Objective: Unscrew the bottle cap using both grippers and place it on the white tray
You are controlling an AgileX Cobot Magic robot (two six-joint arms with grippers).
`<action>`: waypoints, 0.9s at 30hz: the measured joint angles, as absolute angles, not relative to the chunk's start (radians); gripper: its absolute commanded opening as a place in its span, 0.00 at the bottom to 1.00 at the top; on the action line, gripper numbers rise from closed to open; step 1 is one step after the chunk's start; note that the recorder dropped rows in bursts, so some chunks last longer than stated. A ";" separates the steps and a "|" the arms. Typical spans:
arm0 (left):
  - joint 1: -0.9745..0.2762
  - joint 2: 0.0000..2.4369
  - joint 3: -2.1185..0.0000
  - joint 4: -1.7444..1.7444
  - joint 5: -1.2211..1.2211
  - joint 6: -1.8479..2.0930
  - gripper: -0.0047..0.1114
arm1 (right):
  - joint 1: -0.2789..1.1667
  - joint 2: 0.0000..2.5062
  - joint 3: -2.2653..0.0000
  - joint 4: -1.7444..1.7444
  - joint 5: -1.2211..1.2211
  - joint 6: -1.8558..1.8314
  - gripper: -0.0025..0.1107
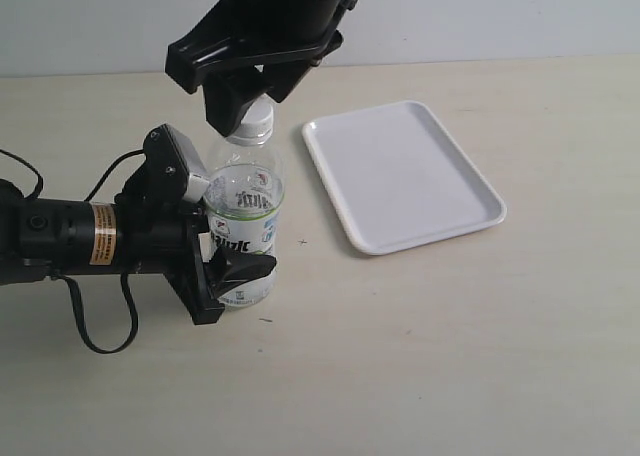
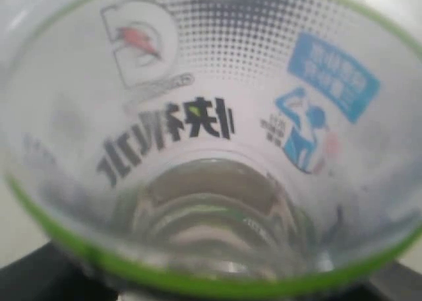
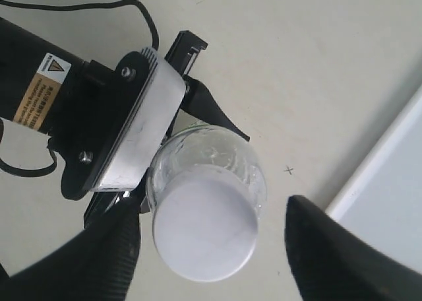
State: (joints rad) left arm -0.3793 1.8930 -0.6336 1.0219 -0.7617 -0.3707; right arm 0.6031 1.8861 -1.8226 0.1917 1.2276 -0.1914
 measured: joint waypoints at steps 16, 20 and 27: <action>-0.379 1.893 -0.634 1.022 -0.762 -0.371 0.04 | 0.603 1.900 -1.823 0.196 1.228 -0.206 0.49; -0.379 1.893 -0.634 1.022 -0.762 -0.371 0.04 | 0.603 1.911 -1.823 0.196 1.228 -0.206 0.49; -0.379 1.893 -0.634 1.022 -0.762 -0.371 0.04 | 0.603 1.911 -1.823 0.198 1.228 -0.206 0.49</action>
